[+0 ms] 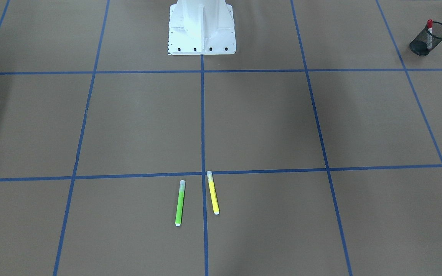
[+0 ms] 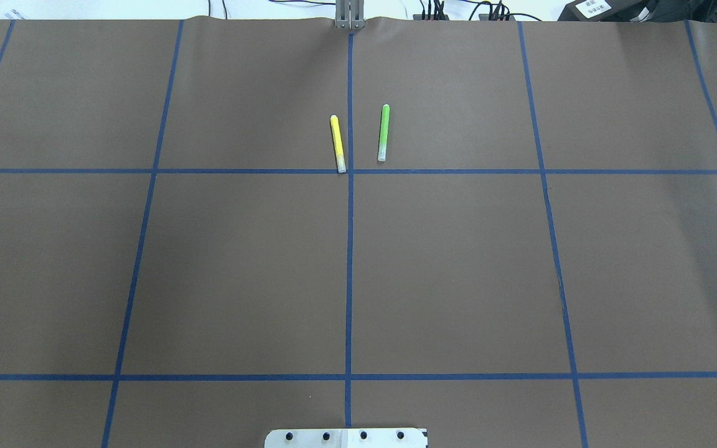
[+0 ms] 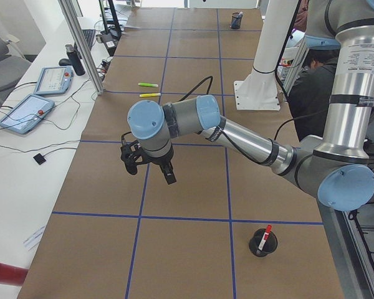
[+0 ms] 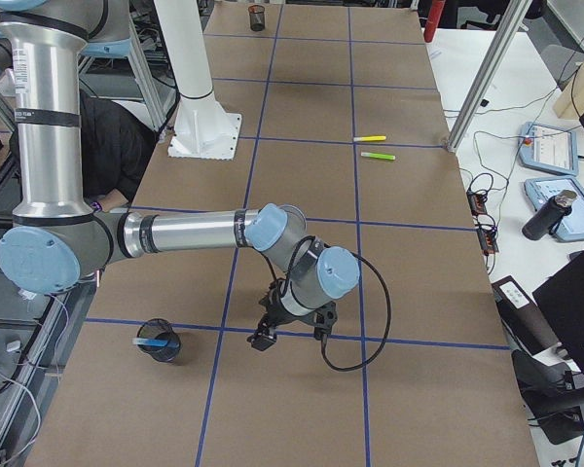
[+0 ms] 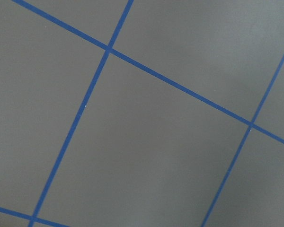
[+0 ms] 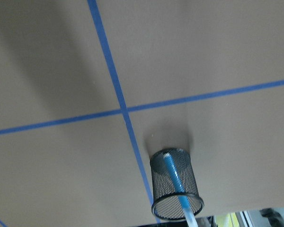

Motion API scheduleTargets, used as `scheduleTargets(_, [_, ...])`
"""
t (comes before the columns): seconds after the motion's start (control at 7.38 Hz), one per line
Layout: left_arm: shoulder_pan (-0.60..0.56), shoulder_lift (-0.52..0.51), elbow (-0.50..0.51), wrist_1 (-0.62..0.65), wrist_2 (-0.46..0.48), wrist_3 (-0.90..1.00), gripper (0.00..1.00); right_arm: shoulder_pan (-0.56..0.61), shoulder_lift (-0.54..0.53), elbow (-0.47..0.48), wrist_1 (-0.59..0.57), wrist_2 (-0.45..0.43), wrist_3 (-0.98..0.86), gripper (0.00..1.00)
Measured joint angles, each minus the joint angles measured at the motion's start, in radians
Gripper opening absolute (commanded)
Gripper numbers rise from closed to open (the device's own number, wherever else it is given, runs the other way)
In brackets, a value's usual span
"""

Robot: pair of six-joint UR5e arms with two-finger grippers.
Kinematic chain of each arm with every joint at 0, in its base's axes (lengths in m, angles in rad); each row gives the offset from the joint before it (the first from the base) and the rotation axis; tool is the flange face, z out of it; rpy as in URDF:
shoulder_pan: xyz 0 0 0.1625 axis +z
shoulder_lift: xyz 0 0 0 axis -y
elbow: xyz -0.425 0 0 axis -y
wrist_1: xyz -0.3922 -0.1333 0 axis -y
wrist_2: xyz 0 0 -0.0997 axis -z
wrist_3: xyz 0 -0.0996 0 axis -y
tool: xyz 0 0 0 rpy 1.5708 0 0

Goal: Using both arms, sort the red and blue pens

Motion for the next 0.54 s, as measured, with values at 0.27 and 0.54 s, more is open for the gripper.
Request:
scheduleTargets(0.27, [0.028, 0.002, 0.016, -0.156, 0.114, -0.014, 1.00, -0.016, 0.040, 0.001, 0.280, 0.015, 0.212, 1.00])
scheduleTargets(0.54, [0.134, 0.001, 0.051, -0.298, 0.134, -0.017, 1.00, -0.082, 0.078, 0.004, 0.438, 0.084, 0.321, 1.00])
